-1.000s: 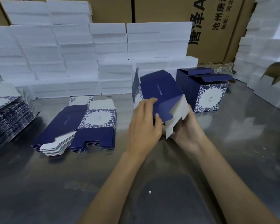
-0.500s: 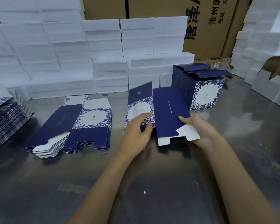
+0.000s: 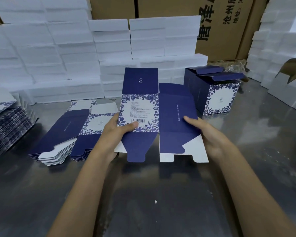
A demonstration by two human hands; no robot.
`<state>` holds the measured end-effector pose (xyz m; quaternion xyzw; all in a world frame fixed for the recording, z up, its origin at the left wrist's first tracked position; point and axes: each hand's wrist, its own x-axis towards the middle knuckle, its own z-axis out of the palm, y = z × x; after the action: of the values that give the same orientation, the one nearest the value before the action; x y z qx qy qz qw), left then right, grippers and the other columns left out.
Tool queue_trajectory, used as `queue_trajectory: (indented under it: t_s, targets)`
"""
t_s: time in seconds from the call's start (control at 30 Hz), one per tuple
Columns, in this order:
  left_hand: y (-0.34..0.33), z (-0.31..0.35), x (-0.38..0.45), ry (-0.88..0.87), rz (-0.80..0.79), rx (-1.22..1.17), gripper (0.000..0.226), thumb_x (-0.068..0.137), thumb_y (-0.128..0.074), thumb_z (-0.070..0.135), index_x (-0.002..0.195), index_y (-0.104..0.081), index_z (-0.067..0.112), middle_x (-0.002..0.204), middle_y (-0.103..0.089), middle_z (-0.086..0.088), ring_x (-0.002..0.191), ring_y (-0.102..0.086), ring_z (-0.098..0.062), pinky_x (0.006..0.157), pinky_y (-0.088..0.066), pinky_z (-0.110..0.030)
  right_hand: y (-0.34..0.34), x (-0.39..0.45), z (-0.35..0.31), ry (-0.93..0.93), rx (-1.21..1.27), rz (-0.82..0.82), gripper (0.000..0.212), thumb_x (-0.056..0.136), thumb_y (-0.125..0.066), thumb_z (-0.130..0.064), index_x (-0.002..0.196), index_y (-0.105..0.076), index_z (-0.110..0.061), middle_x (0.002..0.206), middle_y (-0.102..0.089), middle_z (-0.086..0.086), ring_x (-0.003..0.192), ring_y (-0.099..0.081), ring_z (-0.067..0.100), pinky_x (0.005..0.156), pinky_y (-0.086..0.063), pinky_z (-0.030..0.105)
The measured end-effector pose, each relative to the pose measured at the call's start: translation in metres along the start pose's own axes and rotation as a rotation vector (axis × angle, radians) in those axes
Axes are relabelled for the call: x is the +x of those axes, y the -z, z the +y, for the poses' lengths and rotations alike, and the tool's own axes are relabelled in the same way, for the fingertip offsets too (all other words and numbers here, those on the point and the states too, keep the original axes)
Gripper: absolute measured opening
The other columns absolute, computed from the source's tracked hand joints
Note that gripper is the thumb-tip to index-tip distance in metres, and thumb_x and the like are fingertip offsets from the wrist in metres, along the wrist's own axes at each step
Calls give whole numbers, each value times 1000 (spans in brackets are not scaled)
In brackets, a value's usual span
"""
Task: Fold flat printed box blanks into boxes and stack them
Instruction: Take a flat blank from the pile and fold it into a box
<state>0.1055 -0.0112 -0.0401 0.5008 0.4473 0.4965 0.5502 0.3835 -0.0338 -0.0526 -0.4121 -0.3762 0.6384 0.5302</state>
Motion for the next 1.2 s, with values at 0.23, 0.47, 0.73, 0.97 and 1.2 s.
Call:
queue_trajectory:
  t_s: [0.23, 0.47, 0.73, 0.97, 1.2]
  targets:
    - [-1, 0, 4, 59, 90, -10, 44, 91, -70, 31, 132, -58, 24, 104, -76, 3, 83, -74, -15, 60, -57, -24, -4, 2, 1, 168, -85, 35, 26, 94, -66, -10, 111, -75, -27, 116, -76, 6, 101, -75, 24, 73, -61, 32]
    - [2, 0, 3, 30, 162, 56, 45, 96, -61, 46, 138, -53, 33, 120, -72, 5, 101, -72, -17, 75, -59, -34, -14, 2, -1, 85, -119, 104, 28, 95, -68, -40, 115, -74, -21, 107, -78, 5, 95, -76, 24, 68, -61, 33]
    - [-14, 3, -4, -44, 247, 110, 24, 102, -46, 50, 91, -66, 41, 83, -73, 28, 91, -70, -3, 78, -53, -29, -3, -5, -7, 93, -135, 25, 17, 94, -69, -39, 105, -79, -32, 112, -77, 5, 96, -76, 22, 69, -61, 33]
    - [-18, -4, -2, -116, 283, 247, 29, 98, -52, 50, 122, -49, 33, 115, -65, 8, 105, -64, -17, 83, -51, -35, 1, -8, -13, 94, -88, 34, 18, 96, -66, -23, 109, -79, -27, 117, -75, 7, 102, -75, 26, 76, -62, 35]
    - [-35, -7, -12, -108, -66, 434, 57, 98, -59, 25, 149, -37, 42, 143, -38, 21, 135, -37, -4, 101, -35, -19, 1, -12, -13, 18, 152, -65, 40, 92, -67, -47, 123, -74, -22, 126, -72, 4, 114, -70, 22, 90, -57, 38]
